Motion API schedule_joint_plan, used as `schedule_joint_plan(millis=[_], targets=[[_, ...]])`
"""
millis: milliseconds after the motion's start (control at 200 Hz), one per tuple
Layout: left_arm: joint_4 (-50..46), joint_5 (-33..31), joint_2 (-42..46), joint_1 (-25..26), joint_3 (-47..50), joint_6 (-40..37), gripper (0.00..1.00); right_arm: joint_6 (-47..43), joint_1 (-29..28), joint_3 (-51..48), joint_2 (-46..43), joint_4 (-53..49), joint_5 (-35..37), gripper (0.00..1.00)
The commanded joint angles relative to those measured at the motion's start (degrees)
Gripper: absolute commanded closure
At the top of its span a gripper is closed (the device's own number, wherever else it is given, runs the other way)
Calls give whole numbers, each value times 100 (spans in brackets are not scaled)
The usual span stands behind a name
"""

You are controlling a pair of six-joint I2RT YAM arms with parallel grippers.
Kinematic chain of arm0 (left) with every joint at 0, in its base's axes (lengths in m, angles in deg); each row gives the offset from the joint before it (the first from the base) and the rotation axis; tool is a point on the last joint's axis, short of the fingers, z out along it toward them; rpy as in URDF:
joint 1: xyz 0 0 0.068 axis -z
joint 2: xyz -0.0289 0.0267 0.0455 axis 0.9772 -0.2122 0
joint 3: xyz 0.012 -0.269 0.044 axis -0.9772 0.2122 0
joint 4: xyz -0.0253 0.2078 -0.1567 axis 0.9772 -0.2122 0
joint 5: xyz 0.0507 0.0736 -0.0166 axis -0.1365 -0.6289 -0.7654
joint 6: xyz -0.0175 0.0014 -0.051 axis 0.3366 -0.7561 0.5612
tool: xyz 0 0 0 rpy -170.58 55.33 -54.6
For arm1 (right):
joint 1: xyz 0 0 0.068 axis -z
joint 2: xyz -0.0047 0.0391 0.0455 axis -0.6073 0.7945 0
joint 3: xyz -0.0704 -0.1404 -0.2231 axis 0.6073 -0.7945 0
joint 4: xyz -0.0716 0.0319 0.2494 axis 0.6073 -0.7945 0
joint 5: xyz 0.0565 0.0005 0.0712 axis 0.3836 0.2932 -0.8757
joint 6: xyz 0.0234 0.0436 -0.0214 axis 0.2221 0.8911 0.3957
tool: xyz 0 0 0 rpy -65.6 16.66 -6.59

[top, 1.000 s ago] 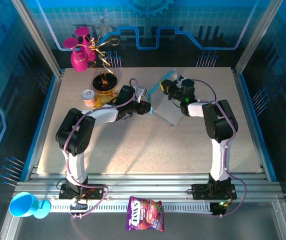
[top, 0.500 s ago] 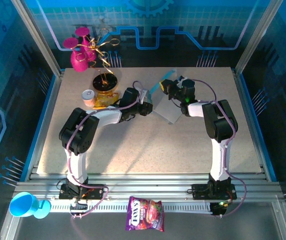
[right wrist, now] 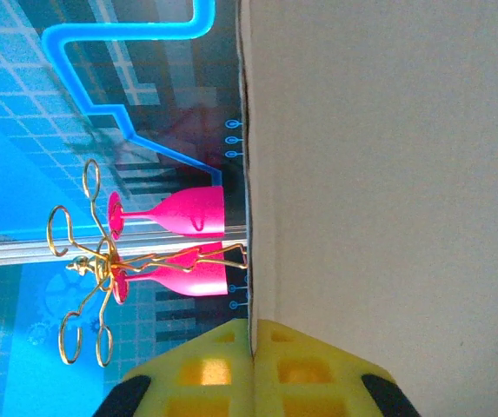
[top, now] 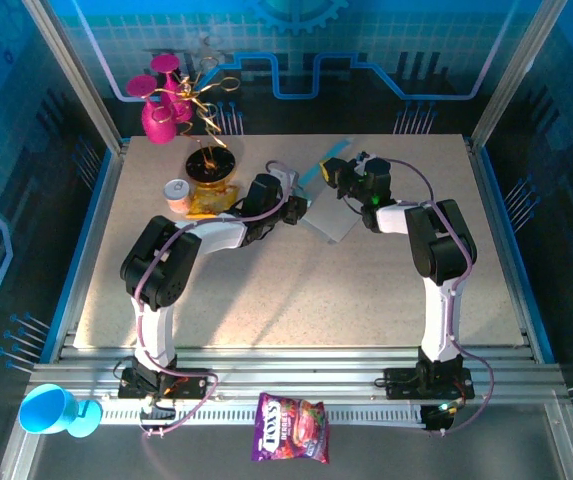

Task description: Fold the paper box

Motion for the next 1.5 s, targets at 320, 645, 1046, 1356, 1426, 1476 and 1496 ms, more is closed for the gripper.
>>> schedule_joint_plan(millis=[320, 645, 1046, 1356, 1426, 1476, 1496], targets=[[847, -465, -273, 29, 146, -388, 57, 23, 28, 539, 141, -676, 35, 100], [535, -316, -346, -113, -127, -103, 57, -223, -80, 834, 211, -1216, 189, 100], [589, 561, 547, -257, 654, 424, 54, -437, -545, -359, -998, -1715, 1844, 100], [443, 1581, 1575, 153, 1580, 1006, 53, -304, -881, -1606, -3194, -3838, 2808, 100], [249, 1712, 1777, 397, 1685, 1017, 52, -386, -948, -1772, -3632, -4262, 2988, 100], [123, 1708, 1905, 545, 1760, 1000, 52, -437, -947, -1903, -3765, -4262, 2963, 100], [116, 1701, 1957, 580, 1798, 1006, 52, -430, -939, -1951, -3779, -4203, 2937, 100]])
